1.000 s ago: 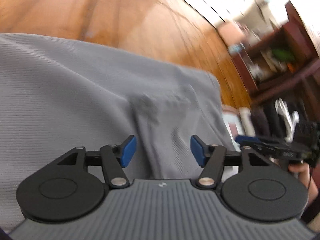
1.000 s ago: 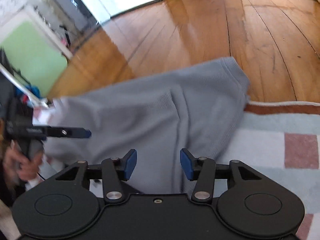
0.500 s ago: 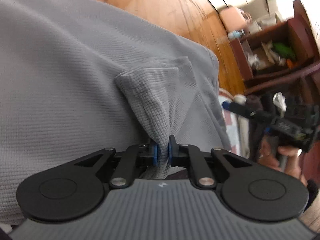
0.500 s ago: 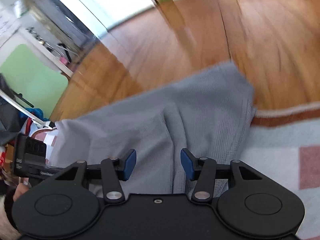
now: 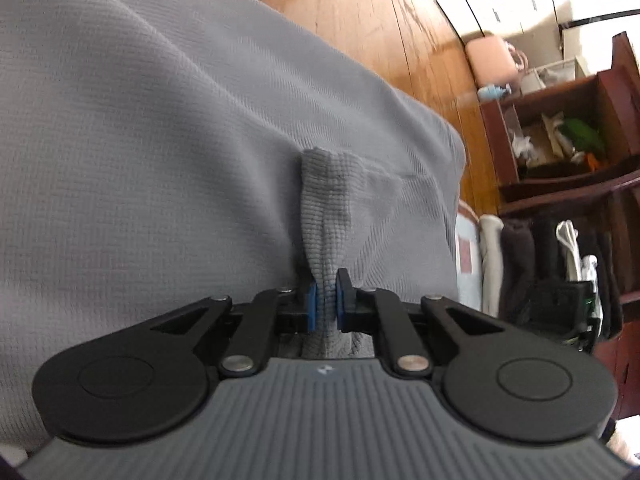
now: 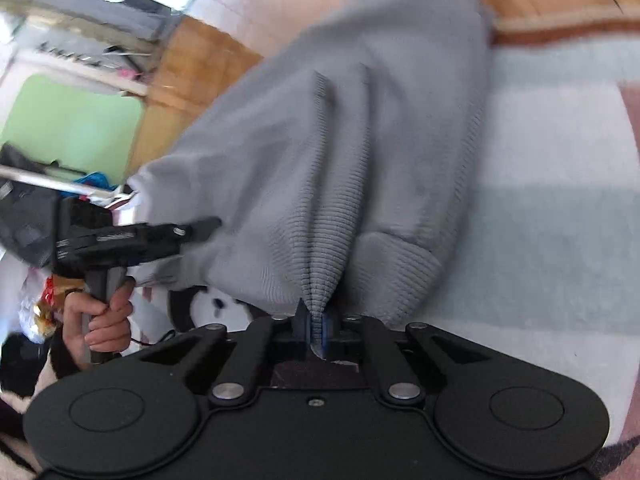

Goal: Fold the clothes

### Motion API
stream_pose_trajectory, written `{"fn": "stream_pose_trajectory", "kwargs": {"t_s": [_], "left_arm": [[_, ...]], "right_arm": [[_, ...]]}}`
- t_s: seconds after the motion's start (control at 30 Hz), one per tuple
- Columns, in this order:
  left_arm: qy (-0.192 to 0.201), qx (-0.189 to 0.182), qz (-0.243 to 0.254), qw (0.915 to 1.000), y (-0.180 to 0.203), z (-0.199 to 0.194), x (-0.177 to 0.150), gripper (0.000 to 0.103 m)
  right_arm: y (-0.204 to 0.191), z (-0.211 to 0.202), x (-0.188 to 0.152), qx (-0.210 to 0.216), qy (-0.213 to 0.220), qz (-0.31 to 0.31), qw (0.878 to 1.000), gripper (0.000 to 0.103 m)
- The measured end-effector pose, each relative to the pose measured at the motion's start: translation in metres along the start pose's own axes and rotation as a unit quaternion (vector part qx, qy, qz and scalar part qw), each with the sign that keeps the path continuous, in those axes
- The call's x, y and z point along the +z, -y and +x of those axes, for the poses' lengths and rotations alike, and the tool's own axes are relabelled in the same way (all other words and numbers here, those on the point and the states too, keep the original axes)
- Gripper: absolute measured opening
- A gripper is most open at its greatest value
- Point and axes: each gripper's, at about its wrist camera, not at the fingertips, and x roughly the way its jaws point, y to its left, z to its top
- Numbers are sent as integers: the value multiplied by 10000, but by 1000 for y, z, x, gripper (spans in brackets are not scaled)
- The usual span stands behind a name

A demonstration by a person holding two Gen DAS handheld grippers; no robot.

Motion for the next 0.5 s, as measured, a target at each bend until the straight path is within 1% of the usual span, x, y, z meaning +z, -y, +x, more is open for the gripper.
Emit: {"fn": "stream_pose_trajectory", "kwargs": {"t_s": [0.03, 0.07, 0.1, 0.17, 0.2, 0.23, 0.27, 0.33, 0.4, 0.43, 0.47, 0.5], "left_arm": [[-8, 69, -33, 10000, -1, -3, -3, 7], [-13, 140, -70, 9999, -3, -7, -5, 7], [-7, 284, -50, 9996, -1, -11, -7, 8], [9, 598, 7, 9982, 5, -19, -9, 9], [114, 891, 294, 9955, 13, -23, -10, 9], [256, 1242, 651, 9898, 23, -25, -11, 10], [368, 1497, 877, 9841, 29, -27, -11, 10], [568, 1658, 1032, 9791, 33, -31, -8, 11], [811, 1724, 1122, 9753, 34, -38, -5, 11], [931, 1715, 1226, 9731, 36, -42, -4, 11], [1050, 1701, 1340, 9706, 38, -45, -3, 11], [1096, 1506, 1321, 9736, 39, -48, -1, 11]], "right_arm": [[-2, 0, 3, 70, -145, -67, 9998, 6], [-2, 1, 5, -5, -331, -114, 9994, 6], [-2, 3, 8, -97, -477, -143, 9987, 6], [4, 8, 11, -186, -581, 20, 9981, 6], [1, 9, 11, -243, -613, -45, 9978, 6], [-2, 9, 10, -299, -646, -110, 9974, 6], [-5, 10, 10, -356, -680, -180, 9969, 6], [-15, 10, 10, -486, -782, -437, 9948, 6], [-21, 6, 11, -809, -895, -627, 9907, 6], [-28, 5, 10, -1275, -923, -728, 9848, 7], [-39, 1, 9, -2088, -798, -888, 9706, 12], [-51, -2, 8, -2843, -654, -1044, 9508, 20]]}}
